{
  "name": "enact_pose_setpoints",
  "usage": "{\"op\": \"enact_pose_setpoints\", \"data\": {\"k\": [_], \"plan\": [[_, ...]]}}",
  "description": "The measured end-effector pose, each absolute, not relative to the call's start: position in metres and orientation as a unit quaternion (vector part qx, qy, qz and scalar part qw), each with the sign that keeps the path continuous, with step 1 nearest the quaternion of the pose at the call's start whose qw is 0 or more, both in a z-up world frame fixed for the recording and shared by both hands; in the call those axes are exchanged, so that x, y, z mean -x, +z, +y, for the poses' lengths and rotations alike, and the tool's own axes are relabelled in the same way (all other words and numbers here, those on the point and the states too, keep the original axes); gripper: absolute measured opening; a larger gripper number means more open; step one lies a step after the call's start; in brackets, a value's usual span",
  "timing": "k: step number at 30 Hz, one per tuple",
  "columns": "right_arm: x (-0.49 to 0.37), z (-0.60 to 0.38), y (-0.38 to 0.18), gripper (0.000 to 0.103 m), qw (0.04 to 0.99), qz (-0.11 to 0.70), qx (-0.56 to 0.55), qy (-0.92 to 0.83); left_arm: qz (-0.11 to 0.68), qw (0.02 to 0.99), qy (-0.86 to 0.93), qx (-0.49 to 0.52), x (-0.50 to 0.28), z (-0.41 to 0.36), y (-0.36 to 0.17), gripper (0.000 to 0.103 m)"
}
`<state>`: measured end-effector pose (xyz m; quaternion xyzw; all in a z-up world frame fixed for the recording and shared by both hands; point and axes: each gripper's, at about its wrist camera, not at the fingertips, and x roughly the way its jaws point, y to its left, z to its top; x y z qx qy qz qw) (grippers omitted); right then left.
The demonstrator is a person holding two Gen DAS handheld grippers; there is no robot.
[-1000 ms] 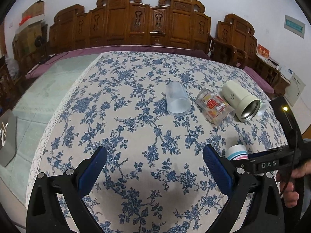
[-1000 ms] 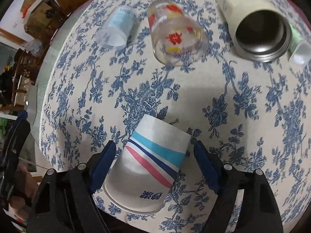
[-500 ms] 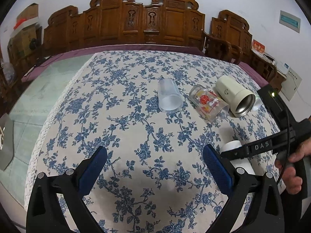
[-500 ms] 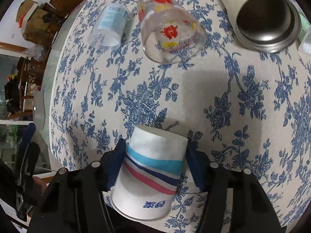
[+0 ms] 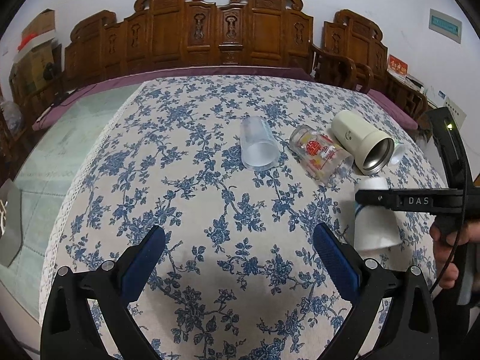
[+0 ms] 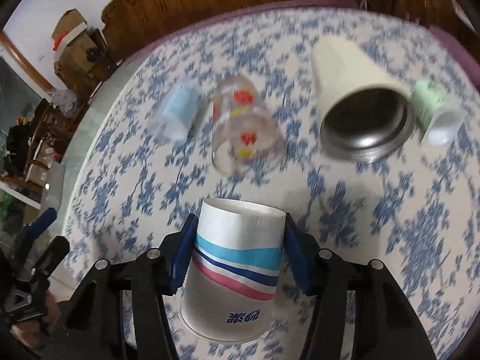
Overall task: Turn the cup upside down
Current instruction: 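Grasp the striped paper cup with the right gripper while the left gripper releases it, then rotate the striped paper cup upside down with the right gripper and lower it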
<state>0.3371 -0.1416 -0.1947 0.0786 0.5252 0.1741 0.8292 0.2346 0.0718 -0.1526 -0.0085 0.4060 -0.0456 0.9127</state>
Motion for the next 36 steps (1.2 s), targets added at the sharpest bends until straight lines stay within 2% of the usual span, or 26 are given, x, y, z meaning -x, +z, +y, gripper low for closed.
{"op": "enact_pose_setpoints", "data": {"k": [5, 18, 31, 36], "plan": [[-0.337, -0.138, -0.188, 0.058, 0.868, 0.47, -0.062, 0.152, 0.408, 0.912, -0.046, 0.004, -0.234, 0.069, -0.154, 0.095], [-0.286, -0.115, -0.191, 0.058, 0.934, 0.332, 0.088, 0.103, 0.406, 0.913, -0.047, -0.001, -0.233, 0.067, -0.153, 0.095], [-0.261, -0.119, -0.198, 0.06, 0.925, 0.358, 0.057, 0.114, 0.401, 0.914, -0.052, 0.0, -0.231, 0.064, -0.15, 0.095], [-0.262, -0.124, -0.198, 0.07, 0.913, 0.386, 0.019, 0.133, 0.398, 0.916, -0.051, 0.0, -0.231, 0.063, -0.148, 0.095]]}}
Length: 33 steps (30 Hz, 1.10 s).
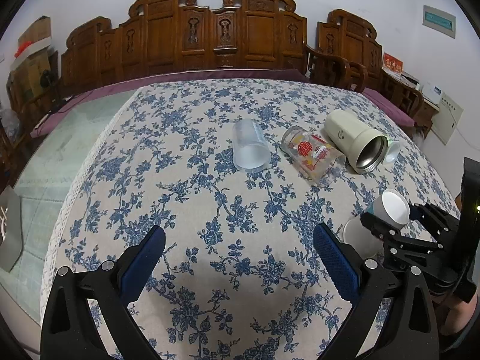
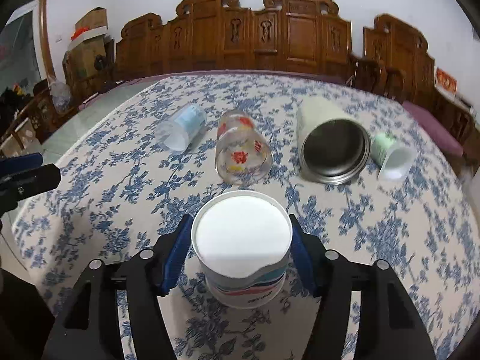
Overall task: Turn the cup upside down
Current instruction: 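Rotate the striped paper cup upside down with the right gripper and lower it, then open the right gripper and withdraw from the inverted cup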
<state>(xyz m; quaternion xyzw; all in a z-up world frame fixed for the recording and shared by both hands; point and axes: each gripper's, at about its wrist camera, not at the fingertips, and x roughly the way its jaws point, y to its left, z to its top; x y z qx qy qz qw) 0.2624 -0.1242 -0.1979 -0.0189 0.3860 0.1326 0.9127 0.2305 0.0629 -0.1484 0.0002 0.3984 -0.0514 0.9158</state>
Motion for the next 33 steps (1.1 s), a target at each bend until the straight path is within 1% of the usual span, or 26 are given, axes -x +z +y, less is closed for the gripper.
{"op": "enact_pose_setpoints", "data": {"k": [3, 7, 9, 11, 14, 20, 24, 33], "plan": [[-0.26, -0.126, -0.195, 0.078, 0.911, 0.389, 0.012, 0.137, 0.398, 0.916, -0.049, -0.002, -0.23, 0.062, -0.148, 0.095], [-0.256, -0.13, -0.191, 0.083, 0.909, 0.392, 0.01, 0.141, 0.395, 0.917, -0.049, -0.005, -0.228, 0.059, -0.147, 0.095], [-0.252, -0.134, -0.187, 0.088, 0.91, 0.391, 0.007, 0.141, 0.394, 0.918, -0.049, -0.007, -0.227, 0.057, -0.147, 0.095], [-0.249, -0.138, -0.184, 0.09, 0.911, 0.387, 0.006, 0.14, 0.393, 0.918, -0.048, -0.009, -0.225, 0.054, -0.146, 0.095], [-0.241, -0.145, -0.179, 0.091, 0.91, 0.389, -0.002, 0.143, 0.391, 0.919, -0.046, -0.015, -0.22, 0.048, -0.144, 0.095], [-0.221, -0.159, -0.171, 0.1, 0.912, 0.385, -0.005, 0.141, 0.39, 0.92, -0.044, -0.009, -0.205, 0.037, -0.141, 0.095], [-0.203, -0.173, -0.159, 0.1, 0.918, 0.374, -0.013, 0.129, 0.381, 0.924, -0.038, -0.011, -0.188, 0.028, -0.134, 0.095], [-0.146, -0.194, -0.1, 0.1, 0.944, 0.307, -0.018, 0.117, 0.32, 0.947, -0.029, -0.023, -0.129, 0.0, -0.084, 0.095]]}}
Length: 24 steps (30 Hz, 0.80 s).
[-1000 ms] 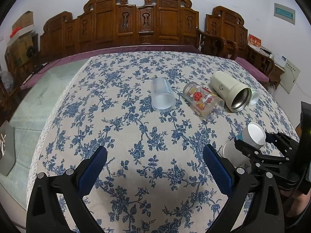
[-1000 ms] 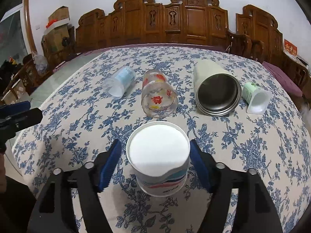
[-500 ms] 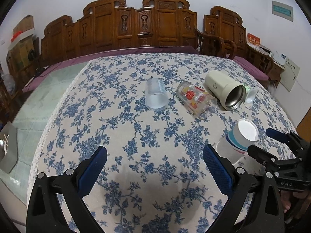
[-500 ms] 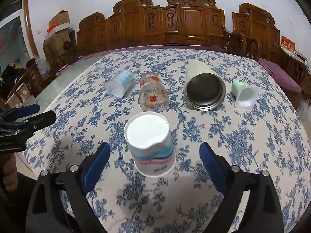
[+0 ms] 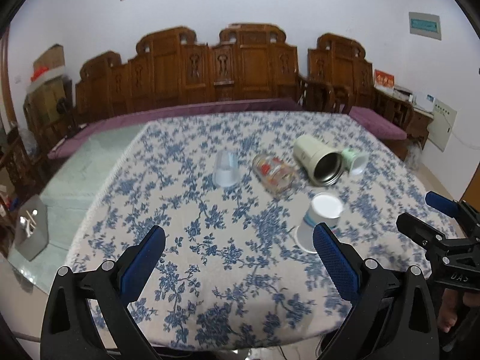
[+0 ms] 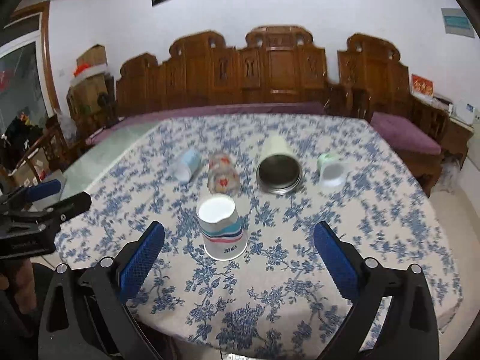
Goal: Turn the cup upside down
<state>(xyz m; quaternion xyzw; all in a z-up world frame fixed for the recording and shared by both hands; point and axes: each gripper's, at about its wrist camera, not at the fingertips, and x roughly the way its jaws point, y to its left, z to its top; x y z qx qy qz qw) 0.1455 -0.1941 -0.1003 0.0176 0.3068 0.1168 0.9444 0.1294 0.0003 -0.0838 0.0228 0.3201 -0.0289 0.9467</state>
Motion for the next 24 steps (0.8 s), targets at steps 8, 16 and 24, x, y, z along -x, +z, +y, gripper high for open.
{"op": "enact_pose_setpoints", "data": {"k": [8, 16, 24], "plan": [[-0.1, -0.209, -0.059, 0.1, 0.96, 0.255, -0.033, 0.111, 0.28, 0.959, -0.023, -0.022, -0.087, -0.011, -0.046, 0.095], [-0.081, -0.213, -0.04, 0.1, 0.966, 0.23, -0.031, 0.111, 0.263, 0.965, -0.012, -0.015, -0.068, -0.01, -0.031, 0.095], [-0.078, -0.214, -0.038, 0.1, 0.968, 0.225, -0.033, 0.107, 0.258, 0.966, -0.012, -0.014, -0.062, -0.011, -0.03, 0.095]]}}
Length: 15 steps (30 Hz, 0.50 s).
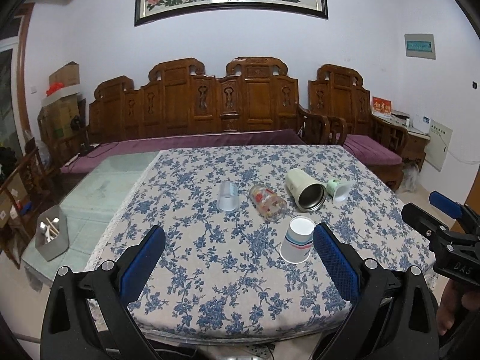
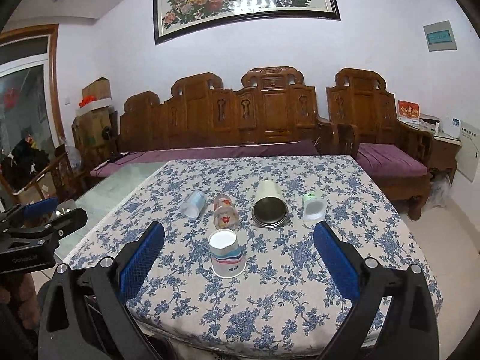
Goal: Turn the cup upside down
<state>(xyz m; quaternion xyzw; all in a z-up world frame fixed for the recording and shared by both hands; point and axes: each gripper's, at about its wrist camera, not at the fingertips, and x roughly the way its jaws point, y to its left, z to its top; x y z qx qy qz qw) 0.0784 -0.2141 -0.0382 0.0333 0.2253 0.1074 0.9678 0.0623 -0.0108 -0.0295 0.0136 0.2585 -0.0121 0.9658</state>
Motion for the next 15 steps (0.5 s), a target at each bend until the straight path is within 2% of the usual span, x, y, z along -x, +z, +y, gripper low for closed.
{"op": "enact_pose_setpoints", "data": {"k": [15], "plan": [[-0.0771, -0.2127, -0.0367, 0.1, 0.968, 0.222, -0.033, 0.107, 0.248, 0.969, -0.014, -0.01, -0.0571, -0.0122, -0.0239, 0.095]]}}
